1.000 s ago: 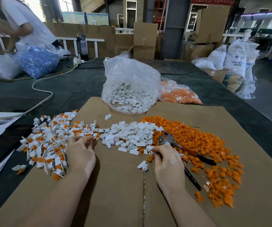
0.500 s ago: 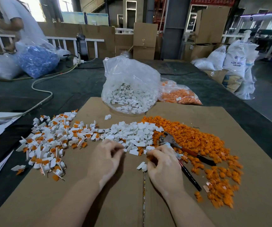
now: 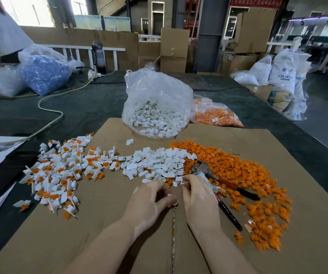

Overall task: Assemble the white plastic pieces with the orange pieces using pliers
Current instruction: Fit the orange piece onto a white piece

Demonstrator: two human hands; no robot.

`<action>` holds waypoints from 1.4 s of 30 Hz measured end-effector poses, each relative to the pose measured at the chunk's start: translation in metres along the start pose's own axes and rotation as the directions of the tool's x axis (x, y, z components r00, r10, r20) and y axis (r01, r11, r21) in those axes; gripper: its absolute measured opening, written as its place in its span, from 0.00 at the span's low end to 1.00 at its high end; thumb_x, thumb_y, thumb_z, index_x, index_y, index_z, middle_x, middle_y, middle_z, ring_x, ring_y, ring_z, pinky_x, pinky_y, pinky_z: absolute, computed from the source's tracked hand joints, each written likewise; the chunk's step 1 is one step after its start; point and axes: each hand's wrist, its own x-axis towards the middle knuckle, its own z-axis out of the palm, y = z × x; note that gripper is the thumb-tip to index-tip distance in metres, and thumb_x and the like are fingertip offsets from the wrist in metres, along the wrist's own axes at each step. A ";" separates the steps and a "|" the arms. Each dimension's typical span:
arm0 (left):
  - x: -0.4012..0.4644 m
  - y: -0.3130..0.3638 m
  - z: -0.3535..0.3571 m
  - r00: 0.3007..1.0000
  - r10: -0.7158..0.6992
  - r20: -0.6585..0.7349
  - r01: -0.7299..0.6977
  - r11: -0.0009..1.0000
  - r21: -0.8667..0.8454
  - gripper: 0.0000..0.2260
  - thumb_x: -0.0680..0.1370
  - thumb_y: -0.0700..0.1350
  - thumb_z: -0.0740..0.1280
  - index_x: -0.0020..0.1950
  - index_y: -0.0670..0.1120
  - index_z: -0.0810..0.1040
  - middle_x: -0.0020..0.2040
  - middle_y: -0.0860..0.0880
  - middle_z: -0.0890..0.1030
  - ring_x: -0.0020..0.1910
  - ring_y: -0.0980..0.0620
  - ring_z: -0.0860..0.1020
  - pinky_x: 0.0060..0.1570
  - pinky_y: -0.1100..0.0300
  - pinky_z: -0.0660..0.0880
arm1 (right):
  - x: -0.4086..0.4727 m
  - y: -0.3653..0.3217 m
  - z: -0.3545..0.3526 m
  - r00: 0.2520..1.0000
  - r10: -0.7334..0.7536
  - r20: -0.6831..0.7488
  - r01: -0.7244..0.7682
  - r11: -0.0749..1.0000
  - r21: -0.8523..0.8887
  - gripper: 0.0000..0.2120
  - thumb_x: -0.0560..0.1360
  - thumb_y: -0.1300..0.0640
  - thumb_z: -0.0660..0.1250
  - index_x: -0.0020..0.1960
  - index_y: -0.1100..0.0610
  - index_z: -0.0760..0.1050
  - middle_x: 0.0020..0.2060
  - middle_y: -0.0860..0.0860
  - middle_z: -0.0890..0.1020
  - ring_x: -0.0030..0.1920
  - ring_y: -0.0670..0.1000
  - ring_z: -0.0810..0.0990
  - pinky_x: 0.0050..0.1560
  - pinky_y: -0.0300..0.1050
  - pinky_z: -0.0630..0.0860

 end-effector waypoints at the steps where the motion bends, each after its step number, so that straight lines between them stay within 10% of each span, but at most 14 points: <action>1: 0.001 0.001 0.000 0.999 -0.039 -0.037 0.036 0.997 -0.071 0.09 0.73 0.50 0.70 0.35 0.54 0.73 0.35 0.55 0.78 0.36 0.60 0.73 0.36 0.69 0.66 | 0.000 0.000 0.000 1.000 -0.002 -0.001 0.002 1.000 0.018 0.08 0.76 0.64 0.66 0.54 0.60 0.79 0.47 0.52 0.80 0.49 0.51 0.78 0.48 0.43 0.74; 15: 0.011 0.004 0.012 0.984 -0.169 -0.048 0.149 0.949 -0.277 0.07 0.75 0.45 0.69 0.42 0.56 0.74 0.36 0.54 0.81 0.38 0.57 0.78 0.40 0.63 0.72 | 0.003 0.004 -0.009 0.980 0.189 0.061 -0.197 0.880 0.432 0.08 0.74 0.63 0.68 0.43 0.50 0.77 0.38 0.43 0.80 0.42 0.38 0.77 0.41 0.28 0.71; 35: 0.005 0.008 0.010 0.977 -0.205 -0.060 0.156 0.878 -0.453 0.05 0.73 0.36 0.70 0.40 0.45 0.76 0.32 0.46 0.77 0.32 0.55 0.72 0.33 0.69 0.68 | -0.001 -0.004 -0.005 0.991 -0.004 0.130 -0.007 0.996 0.085 0.09 0.76 0.56 0.66 0.39 0.56 0.70 0.34 0.49 0.75 0.35 0.48 0.71 0.35 0.39 0.65; 42: 0.007 0.008 0.009 0.972 -0.215 -0.098 0.154 0.890 -0.429 0.07 0.76 0.39 0.67 0.42 0.51 0.76 0.37 0.47 0.81 0.37 0.54 0.77 0.41 0.65 0.71 | 0.000 0.002 -0.005 0.990 0.069 0.126 -0.103 0.951 0.291 0.04 0.72 0.55 0.71 0.42 0.54 0.77 0.35 0.45 0.78 0.38 0.43 0.75 0.38 0.37 0.73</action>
